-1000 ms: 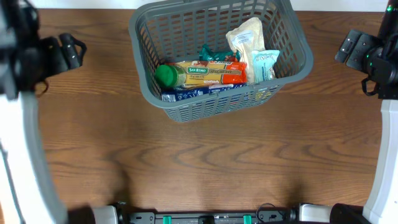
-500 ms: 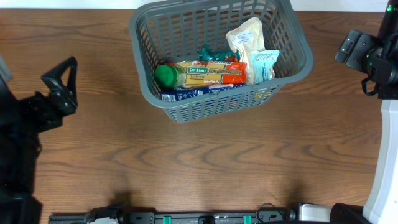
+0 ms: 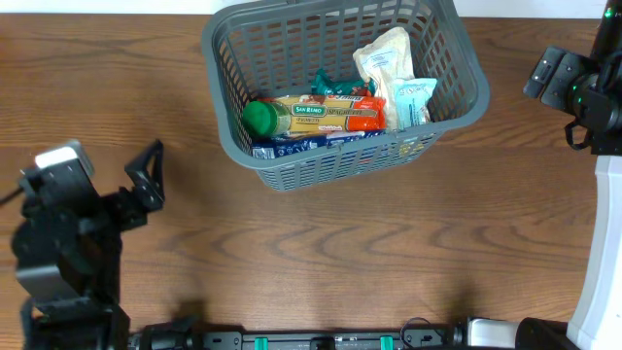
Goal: Pack container
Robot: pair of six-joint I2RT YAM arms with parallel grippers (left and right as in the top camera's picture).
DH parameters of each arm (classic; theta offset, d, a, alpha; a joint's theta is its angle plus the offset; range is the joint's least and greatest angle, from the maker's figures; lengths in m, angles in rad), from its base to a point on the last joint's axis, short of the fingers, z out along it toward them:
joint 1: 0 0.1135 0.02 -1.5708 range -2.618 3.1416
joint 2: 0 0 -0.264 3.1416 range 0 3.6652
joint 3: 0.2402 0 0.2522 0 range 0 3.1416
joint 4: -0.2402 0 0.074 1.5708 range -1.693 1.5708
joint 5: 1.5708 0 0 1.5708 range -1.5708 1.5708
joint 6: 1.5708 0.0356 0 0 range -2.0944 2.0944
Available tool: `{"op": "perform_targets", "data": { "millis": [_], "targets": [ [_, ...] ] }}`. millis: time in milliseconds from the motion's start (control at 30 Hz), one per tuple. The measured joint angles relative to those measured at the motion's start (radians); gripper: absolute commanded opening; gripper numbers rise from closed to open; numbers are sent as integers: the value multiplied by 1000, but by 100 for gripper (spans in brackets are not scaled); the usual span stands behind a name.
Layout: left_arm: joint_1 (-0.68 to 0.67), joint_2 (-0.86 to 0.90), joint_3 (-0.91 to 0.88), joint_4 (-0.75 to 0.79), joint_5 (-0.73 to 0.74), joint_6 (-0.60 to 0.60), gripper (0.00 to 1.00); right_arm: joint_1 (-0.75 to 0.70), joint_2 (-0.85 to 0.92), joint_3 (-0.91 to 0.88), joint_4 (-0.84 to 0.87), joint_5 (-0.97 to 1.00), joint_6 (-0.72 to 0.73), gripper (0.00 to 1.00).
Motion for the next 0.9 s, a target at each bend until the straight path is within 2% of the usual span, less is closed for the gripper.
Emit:
{"op": "perform_targets", "data": {
  "millis": [500,900],
  "targets": [
    [-5,-211,-279,31,5,-46,99,0,0,0,0,0,0,99],
    [-72,-387,-502,177,16,-116,99,0,0,0,0,0,0,99]
  ]
}}
